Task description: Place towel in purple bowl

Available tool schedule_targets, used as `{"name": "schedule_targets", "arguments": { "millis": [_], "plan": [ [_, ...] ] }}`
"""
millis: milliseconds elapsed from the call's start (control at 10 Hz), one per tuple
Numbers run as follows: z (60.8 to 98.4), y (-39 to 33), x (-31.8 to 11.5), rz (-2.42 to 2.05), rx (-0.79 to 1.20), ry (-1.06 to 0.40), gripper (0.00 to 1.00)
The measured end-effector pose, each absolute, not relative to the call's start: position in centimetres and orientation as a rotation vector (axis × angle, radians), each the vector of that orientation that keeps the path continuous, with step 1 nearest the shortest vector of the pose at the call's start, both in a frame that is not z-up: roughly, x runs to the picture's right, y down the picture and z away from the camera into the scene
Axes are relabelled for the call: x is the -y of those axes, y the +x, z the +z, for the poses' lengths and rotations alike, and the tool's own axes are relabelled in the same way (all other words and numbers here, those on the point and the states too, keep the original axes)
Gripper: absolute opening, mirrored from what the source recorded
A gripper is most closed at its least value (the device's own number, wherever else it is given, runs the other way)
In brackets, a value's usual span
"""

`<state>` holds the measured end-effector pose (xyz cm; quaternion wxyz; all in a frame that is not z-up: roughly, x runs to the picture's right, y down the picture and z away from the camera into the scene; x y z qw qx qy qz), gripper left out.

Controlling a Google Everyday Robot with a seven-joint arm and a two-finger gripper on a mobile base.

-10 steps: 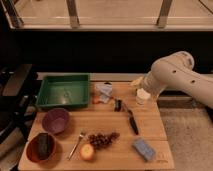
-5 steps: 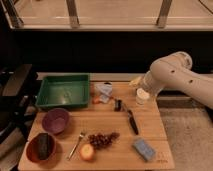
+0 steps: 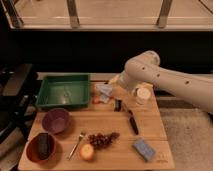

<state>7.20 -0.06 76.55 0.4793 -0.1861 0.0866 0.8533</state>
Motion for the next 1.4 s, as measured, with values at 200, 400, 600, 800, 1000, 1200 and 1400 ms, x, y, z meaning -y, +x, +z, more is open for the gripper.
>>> {"name": "schedule_targets", "arguments": {
  "millis": [200,400,600,800,1000,1200,1400],
  "plan": [
    [78.2,3.3,0.0,2.072,-0.191,-0.499,0.78],
    [78.7,2.0,0.0,2.065,-0.187,-0.519,0.78],
    [78.7,1.9,0.0,2.064,-0.188,-0.519,0.78],
    [78.9,1.9,0.0,2.077,-0.181,-0.527,0.78],
    [81.5,1.9,0.5,2.129,-0.160,-0.568,0.78],
    [84.5,1.8,1.2,2.155,-0.154,-0.603,0.78],
    [88.8,2.0,1.2,2.187,-0.164,-0.642,0.78]
  ]
}}
